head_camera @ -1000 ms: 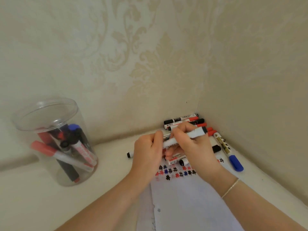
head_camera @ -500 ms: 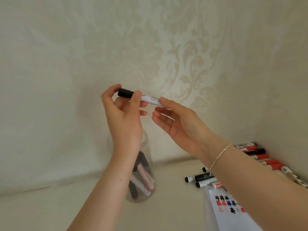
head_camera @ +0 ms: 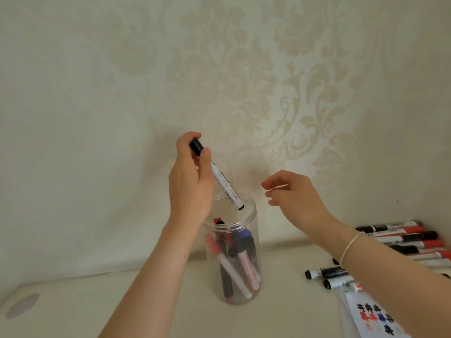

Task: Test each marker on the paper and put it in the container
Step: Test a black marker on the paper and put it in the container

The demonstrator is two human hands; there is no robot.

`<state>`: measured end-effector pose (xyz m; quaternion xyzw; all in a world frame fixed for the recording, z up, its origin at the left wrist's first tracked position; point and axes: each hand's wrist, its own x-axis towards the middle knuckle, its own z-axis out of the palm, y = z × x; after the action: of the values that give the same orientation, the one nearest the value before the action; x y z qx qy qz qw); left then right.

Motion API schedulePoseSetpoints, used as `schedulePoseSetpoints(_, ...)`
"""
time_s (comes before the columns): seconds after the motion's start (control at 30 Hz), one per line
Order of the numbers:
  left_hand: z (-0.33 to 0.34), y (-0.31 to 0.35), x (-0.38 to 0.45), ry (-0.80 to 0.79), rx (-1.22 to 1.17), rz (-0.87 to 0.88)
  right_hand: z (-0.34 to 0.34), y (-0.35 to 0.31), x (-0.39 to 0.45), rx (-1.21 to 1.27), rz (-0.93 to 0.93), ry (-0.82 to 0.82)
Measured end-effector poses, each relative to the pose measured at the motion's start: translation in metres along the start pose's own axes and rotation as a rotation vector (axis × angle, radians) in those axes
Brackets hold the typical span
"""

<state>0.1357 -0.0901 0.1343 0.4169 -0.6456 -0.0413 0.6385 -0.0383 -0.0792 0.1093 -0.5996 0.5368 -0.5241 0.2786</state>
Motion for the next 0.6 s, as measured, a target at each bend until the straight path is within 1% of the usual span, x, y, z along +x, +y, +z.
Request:
schedulePoseSetpoints(0.03, 0.0, 0.0, 0.0, -0.077, 0.082, 0.034, -0.005, 0.006, 0.002, -0.114, -0.001, -0.014)
schedulePoseSetpoints(0.07, 0.0, 0.0, 0.001, -0.178, 0.172, 0.063, -0.01, 0.012, 0.003, -0.265, 0.011, -0.073)
schedulePoseSetpoints(0.13, 0.001, 0.001, 0.001, -0.41, 0.336, 0.091, -0.02, 0.03, 0.003, -0.66, 0.075, -0.289)
schedulePoseSetpoints(0.2, 0.004, 0.002, 0.002, -0.612, 0.424, 0.033, -0.027, 0.048, -0.003, -1.014, 0.142, -0.48)
schedulePoseSetpoints(0.27, 0.006, 0.004, 0.003, -0.698, 0.413, -0.049, -0.031, 0.065, -0.012, -1.211, 0.163, -0.546)
schedulePoseSetpoints(0.37, 0.008, 0.006, 0.008, -0.756, 0.389, -0.131, -0.034, 0.082, -0.021, -1.309, 0.175, -0.545)
schedulePoseSetpoints(0.47, 0.011, 0.005, 0.009, -0.86, 0.537, -0.185, -0.035, 0.089, -0.024, -1.307, 0.208, -0.569)
schedulePoseSetpoints(0.6, 0.02, 0.002, 0.005, -1.016, 0.691, -0.165, -0.034, 0.088, -0.024, -1.305, 0.185, -0.613)
